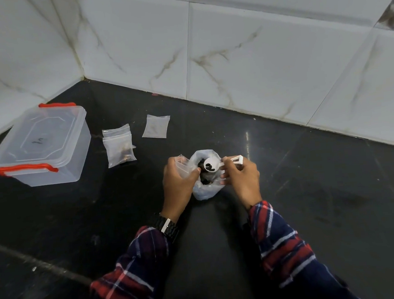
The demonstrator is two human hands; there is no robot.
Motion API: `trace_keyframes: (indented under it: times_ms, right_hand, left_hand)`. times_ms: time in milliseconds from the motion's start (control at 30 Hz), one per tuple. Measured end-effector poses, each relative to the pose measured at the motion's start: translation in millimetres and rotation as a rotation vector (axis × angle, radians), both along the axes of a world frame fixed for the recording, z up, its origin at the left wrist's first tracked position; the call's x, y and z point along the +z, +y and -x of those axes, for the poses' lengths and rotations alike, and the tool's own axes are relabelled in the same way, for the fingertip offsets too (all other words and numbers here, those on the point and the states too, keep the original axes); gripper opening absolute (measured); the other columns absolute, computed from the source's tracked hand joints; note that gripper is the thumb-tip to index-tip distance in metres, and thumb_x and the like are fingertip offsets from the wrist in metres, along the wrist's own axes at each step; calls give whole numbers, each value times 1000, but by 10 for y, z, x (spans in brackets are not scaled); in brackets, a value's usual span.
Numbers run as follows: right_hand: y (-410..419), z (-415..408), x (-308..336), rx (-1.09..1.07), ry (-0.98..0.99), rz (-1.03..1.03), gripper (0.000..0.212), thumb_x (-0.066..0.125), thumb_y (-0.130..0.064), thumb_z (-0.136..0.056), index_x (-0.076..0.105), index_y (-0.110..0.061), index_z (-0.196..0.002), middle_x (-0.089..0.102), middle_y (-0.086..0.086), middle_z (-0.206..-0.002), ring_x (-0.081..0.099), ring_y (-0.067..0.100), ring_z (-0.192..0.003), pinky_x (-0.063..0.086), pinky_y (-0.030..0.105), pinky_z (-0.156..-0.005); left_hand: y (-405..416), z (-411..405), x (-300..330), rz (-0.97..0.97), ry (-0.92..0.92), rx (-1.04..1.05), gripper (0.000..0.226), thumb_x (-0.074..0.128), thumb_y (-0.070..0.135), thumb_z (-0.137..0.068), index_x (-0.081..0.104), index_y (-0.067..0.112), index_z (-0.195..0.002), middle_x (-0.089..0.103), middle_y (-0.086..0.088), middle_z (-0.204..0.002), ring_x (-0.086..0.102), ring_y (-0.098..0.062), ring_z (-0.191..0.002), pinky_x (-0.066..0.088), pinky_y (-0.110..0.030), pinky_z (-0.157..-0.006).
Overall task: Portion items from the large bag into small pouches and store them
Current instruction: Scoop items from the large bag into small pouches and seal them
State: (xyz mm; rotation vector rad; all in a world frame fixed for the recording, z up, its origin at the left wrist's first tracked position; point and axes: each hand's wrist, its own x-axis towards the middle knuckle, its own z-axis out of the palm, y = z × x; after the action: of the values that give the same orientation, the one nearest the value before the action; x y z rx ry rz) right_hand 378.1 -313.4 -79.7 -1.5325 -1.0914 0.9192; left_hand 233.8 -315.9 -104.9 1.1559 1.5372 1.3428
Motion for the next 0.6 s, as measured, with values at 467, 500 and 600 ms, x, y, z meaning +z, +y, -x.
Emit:
trace_keyframes:
  times_ms: [467, 500, 600]
  right_hand:
    - [-229, 306, 272, 380, -522, -582, 23, 65, -12, -88, 72, -17, -109, 72, -2, -103, 66, 10, -95, 57, 32, -78]
    - [-232, 306, 240, 371, -543, -623, 25, 65, -10, -87, 71, -16, -111, 71, -1, -107, 66, 11, -98, 57, 34, -79]
    - [-237, 305, 201, 360, -542, -687, 28, 63, -6, -87, 69, -14, -114, 70, 1, -113, 66, 13, -103, 57, 36, -82]
  left_hand:
    - [-85, 95, 230, -107, 20, -1, 33, 71, 18, -79, 54, 28, -106, 61, 16, -97, 57, 14, -88, 44, -4, -74]
    - [-87, 97, 240, -108, 15, -5, 33, 70, 17, -80, 53, 28, -105, 60, 17, -96, 57, 14, -86, 44, -4, -72]
    - [-97, 101, 266, -126, 13, -12, 32, 70, 17, -80, 52, 26, -106, 59, 17, -94, 58, 8, -85, 43, -2, -67]
